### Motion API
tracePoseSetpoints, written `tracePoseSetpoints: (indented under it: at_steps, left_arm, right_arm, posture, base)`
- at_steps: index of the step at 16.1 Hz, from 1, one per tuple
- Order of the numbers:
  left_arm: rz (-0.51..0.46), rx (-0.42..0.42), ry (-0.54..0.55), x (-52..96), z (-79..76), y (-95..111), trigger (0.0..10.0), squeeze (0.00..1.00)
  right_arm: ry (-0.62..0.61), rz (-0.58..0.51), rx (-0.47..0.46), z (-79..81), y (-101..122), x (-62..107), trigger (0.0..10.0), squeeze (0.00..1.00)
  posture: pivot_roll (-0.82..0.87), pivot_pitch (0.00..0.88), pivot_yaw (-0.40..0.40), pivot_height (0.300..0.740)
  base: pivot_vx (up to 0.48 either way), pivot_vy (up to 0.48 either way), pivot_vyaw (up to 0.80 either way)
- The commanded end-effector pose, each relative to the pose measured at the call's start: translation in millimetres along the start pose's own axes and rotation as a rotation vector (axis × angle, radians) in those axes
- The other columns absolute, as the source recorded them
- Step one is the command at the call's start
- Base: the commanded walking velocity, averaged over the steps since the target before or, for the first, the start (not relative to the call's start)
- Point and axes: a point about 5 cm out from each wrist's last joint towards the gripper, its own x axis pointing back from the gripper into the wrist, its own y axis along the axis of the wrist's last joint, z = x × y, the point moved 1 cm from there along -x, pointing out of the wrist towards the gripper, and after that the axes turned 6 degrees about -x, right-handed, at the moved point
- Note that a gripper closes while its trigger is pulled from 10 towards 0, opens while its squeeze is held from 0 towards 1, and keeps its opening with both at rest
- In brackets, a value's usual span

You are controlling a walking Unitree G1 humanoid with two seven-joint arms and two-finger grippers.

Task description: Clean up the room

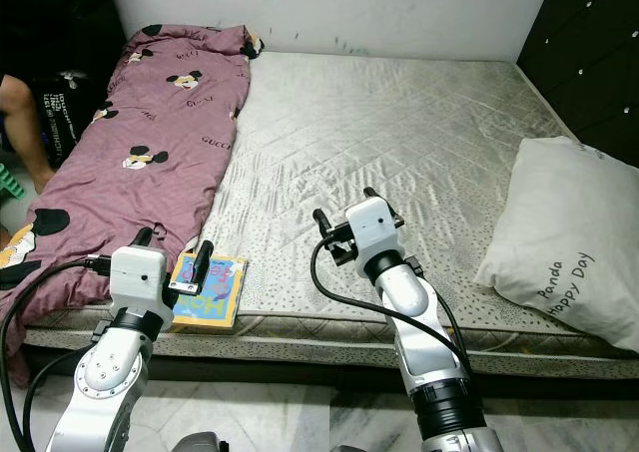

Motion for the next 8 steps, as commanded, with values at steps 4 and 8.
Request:
tracePoseSetpoints:
  at_steps: [4,8]
  left_arm:
    - [-0.009,0.003,-0.001,-1.0,2.2,1.2,10.0,0.0]
    - [-0.029,0.003,-0.023,-0.9,-0.1,3.8,10.0,0.0]
  right_arm:
    - [0.001,-0.009,0.002,-1.1,3.4,-1.4,10.0,0.0]
    - [0.0,-0.008,0.006,-1.3,3.3,-1.4,10.0,0.0]
  posture:
    - [-0.01,0.0,-0.025,0.74]
    - [-0.01,0.0,-0.025,0.74]
  base:
    - [0.0,0.0,0.0]
    - [0.153,0.0,0.0]
